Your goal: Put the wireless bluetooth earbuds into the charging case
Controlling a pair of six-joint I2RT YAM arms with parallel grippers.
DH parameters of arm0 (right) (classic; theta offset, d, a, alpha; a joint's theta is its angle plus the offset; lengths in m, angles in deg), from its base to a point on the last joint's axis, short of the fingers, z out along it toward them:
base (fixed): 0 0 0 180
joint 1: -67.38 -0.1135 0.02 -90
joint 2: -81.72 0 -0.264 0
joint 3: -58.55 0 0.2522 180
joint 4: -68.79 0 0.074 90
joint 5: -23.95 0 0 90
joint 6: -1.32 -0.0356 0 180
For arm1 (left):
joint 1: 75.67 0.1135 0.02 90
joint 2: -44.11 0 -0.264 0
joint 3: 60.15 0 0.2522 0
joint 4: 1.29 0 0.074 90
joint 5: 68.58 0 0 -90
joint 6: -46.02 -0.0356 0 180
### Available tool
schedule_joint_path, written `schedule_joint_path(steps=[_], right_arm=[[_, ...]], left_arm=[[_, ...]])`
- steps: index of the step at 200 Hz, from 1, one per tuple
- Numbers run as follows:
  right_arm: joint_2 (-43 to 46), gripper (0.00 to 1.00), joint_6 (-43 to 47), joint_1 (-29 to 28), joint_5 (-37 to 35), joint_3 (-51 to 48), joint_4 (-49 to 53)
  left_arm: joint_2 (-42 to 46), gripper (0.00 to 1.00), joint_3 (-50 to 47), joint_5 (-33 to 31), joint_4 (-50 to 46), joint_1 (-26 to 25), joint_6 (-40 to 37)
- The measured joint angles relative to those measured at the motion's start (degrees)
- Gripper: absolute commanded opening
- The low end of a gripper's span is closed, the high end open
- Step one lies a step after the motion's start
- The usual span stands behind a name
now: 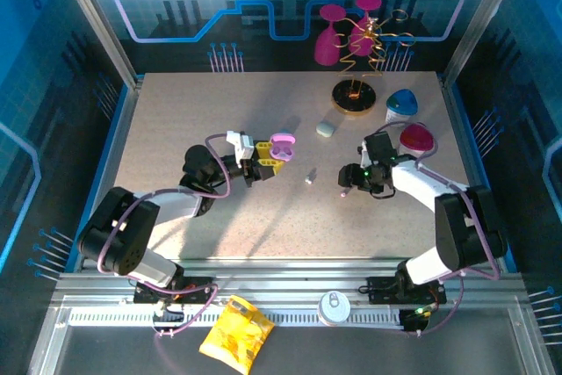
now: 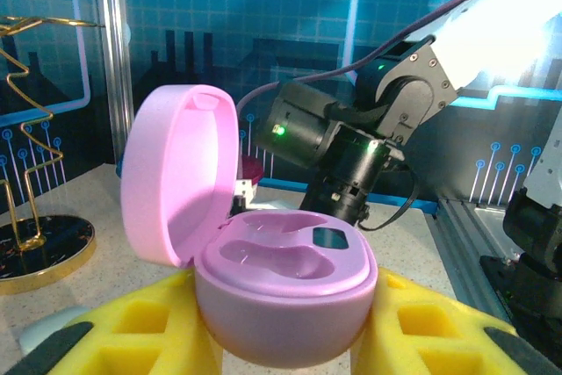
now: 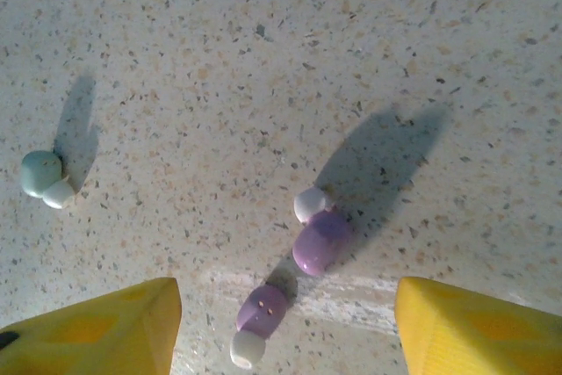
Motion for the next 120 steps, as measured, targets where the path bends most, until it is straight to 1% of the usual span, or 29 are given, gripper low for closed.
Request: schedule_joint_path(steps=[26,69,89,120], right_arm=[[-2.08,0.63,0.02,-0.74,0.17,0.92,-0.44],[-2.43,0.60,-0.66,-3.69,0.35,0.92,-0.44],[-2.40,0.57,-1.86,-5.53,0.11,0.44,-0.70],[-2.01,0.56,-3.69,-8.52,-0.09,-1.18,-1.03]], left_arm=[[1.86,0.32,-0.02,-0.02,-1.75,0.00,-1.33],[2.56,0.32,-0.68,-0.02,-4.04,0.00,-2.71],[2.54,0.32,-0.72,-0.02,-4.17,0.00,-2.80],[1.95,0.31,-0.72,0.00,-3.34,0.00,-2.49]])
